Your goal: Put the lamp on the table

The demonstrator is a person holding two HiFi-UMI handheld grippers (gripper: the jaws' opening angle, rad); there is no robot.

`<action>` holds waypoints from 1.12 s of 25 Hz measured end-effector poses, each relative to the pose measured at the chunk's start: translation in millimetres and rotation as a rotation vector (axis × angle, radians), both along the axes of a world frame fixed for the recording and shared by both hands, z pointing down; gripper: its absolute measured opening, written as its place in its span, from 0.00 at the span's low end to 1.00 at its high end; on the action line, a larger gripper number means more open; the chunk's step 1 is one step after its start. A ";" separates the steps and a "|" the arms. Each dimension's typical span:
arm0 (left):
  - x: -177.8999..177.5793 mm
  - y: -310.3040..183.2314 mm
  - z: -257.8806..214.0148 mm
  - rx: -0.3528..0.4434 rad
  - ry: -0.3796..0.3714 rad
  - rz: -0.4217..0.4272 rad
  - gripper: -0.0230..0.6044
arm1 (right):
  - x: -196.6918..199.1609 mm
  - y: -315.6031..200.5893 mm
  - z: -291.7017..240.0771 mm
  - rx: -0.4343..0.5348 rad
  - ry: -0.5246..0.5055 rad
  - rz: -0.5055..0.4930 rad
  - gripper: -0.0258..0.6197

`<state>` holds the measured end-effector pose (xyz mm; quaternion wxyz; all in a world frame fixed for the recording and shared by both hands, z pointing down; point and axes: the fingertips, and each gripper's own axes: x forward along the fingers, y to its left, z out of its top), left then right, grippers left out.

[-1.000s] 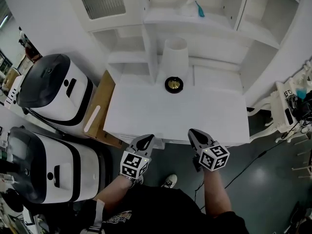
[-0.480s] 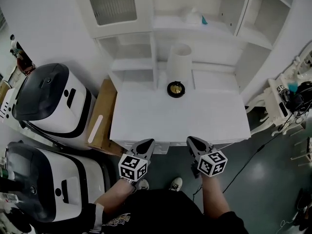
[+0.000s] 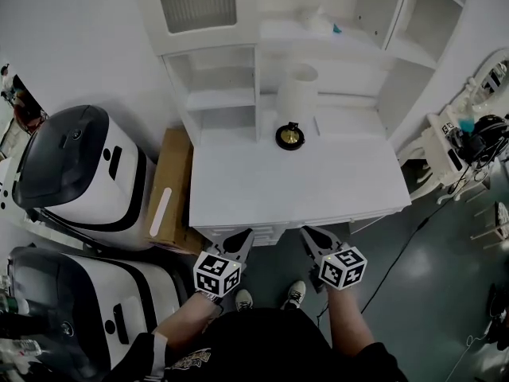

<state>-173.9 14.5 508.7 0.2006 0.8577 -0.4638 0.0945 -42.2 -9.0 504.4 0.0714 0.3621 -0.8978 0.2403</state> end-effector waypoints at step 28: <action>-43.3 26.2 18.6 -0.034 0.040 0.100 0.05 | -67.8 54.2 23.2 -0.029 0.034 0.037 0.08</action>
